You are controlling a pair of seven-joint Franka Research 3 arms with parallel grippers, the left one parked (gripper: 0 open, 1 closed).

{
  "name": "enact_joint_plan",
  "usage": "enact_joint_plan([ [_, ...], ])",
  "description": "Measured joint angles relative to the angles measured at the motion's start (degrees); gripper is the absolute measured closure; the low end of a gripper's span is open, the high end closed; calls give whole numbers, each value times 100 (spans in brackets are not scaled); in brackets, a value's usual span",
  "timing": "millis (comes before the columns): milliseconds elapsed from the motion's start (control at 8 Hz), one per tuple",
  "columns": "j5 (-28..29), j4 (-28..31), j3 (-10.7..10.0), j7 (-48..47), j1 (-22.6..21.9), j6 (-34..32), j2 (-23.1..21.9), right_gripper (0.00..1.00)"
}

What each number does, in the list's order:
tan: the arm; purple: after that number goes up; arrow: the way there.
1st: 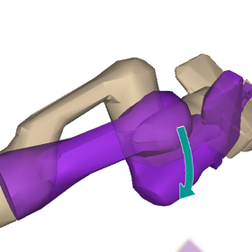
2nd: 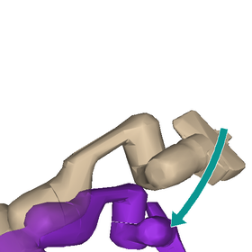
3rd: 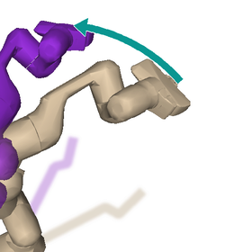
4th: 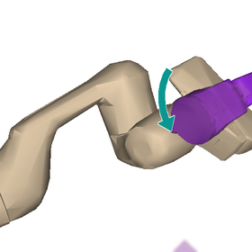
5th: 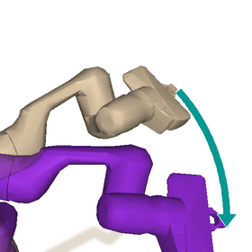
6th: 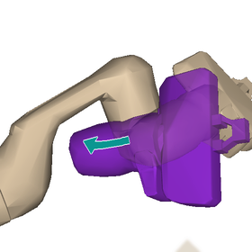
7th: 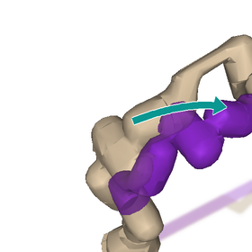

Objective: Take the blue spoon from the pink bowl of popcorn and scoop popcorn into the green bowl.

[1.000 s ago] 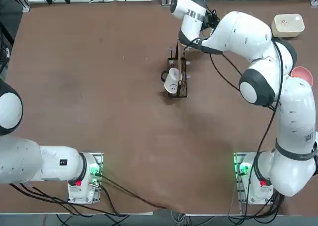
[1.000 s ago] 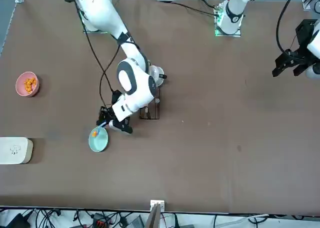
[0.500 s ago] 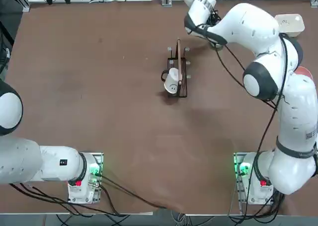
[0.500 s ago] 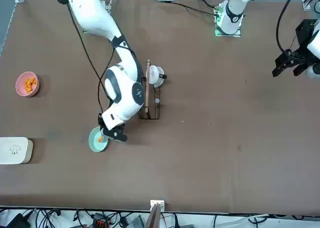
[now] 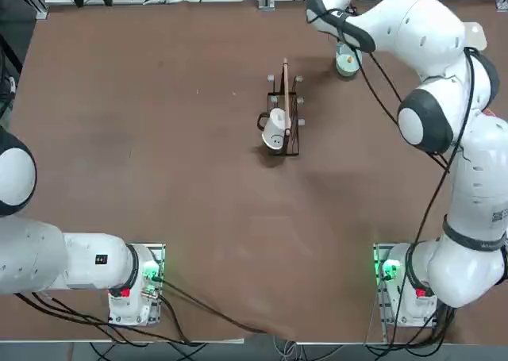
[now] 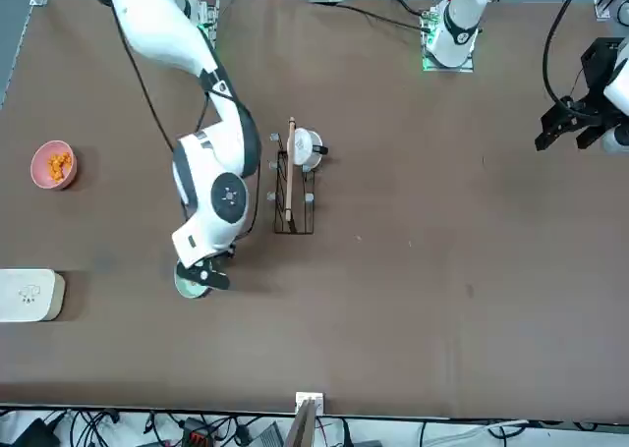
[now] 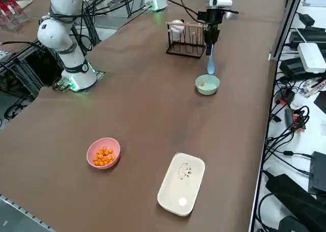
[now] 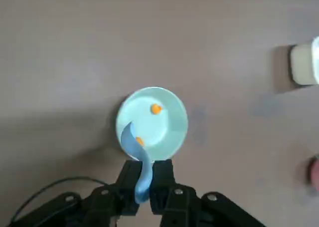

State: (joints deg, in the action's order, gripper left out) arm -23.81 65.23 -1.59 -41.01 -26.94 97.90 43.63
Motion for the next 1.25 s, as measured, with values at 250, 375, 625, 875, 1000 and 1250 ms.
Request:
enact_joint_plan([
  [250, -25, -10, -89, 472, 126, -988, -173, 88],
  [375, -150, 17, -279, 645, 151, -1573, -218, 88],
  [625, -769, 437, -656, 805, 215, -1884, -229, 88],
  [875, -1196, 1149, -946, 806, 334, -1837, -246, 88],
  [1000, -1483, 1557, -1099, 806, 398, -1674, -322, 88],
  [1250, -2000, 2750, -1584, 801, 498, -888, -774, 88],
])
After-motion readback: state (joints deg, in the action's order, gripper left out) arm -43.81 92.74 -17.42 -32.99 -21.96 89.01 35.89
